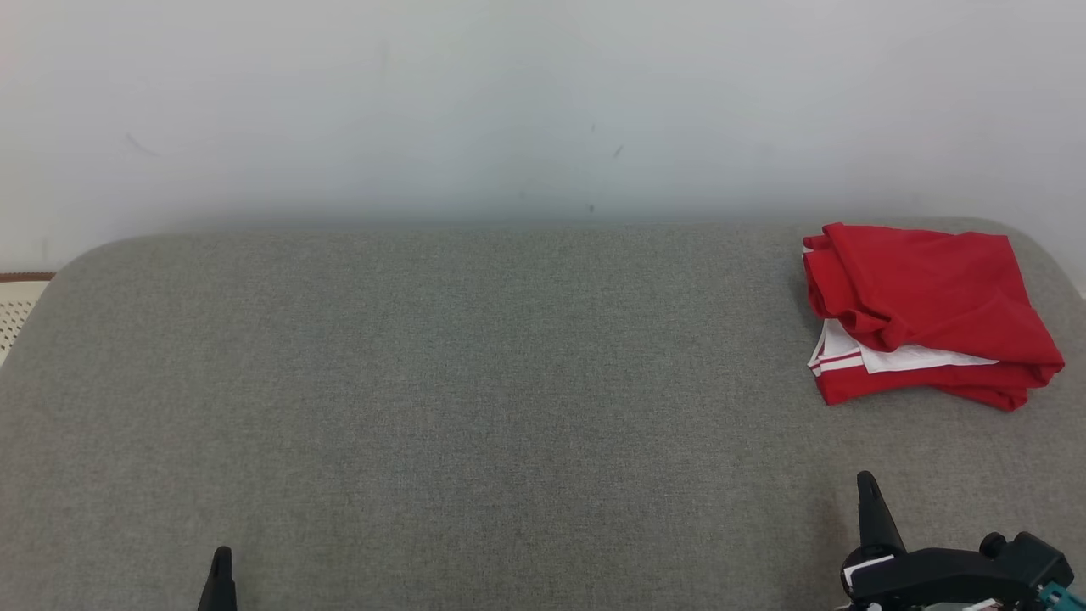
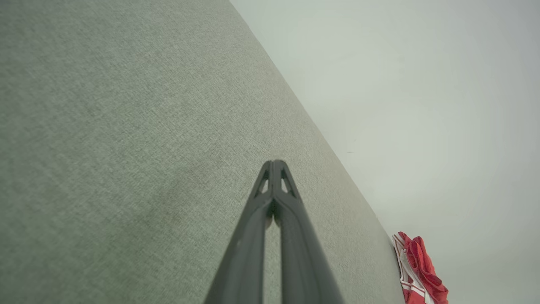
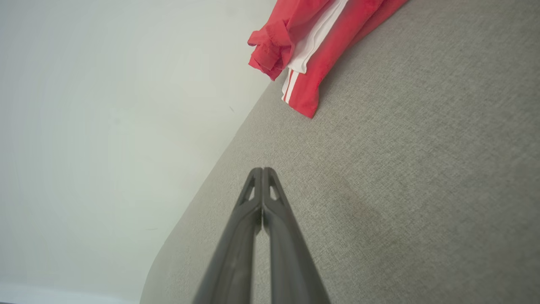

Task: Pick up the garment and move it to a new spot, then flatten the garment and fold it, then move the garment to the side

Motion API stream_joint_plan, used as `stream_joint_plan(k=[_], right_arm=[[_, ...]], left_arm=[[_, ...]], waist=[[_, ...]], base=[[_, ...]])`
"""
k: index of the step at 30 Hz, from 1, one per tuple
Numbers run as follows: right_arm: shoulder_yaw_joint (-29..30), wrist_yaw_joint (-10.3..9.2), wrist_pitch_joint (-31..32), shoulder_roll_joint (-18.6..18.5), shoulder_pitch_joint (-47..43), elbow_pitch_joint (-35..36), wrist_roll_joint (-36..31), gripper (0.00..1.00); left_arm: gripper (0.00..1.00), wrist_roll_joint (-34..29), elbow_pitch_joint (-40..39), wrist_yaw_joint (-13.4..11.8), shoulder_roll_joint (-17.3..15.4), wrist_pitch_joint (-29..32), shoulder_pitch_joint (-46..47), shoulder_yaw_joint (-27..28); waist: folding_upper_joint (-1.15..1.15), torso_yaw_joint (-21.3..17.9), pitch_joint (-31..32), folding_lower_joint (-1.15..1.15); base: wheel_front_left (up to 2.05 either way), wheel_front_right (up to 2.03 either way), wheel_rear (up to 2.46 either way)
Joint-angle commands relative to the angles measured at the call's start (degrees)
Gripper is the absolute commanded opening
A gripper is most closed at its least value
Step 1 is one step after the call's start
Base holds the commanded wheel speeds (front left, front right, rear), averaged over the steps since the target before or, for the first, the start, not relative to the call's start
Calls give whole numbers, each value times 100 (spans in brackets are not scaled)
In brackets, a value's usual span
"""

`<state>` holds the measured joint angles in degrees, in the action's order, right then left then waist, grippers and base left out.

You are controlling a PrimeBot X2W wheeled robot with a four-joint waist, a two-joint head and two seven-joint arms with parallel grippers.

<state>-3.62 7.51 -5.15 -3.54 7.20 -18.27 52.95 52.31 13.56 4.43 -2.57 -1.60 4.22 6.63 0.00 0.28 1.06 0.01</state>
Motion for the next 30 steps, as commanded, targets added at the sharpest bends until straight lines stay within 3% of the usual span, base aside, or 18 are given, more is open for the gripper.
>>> stream_joint_plan(k=[1, 30], right_arm=[[37, -2, 39, -6, 134, 34, 199, 0], [336, -2, 448, 27, 353, -94, 1973, 0]], left_arm=[[0, 223, -14, 22, -33, 42, 158, 45], [0, 1951, 284, 167, -40, 554, 462, 250]], waist=[[0, -1, -3, -1], [0, -11, -65, -1]], base=[[0, 0, 0], [0, 0, 0]])
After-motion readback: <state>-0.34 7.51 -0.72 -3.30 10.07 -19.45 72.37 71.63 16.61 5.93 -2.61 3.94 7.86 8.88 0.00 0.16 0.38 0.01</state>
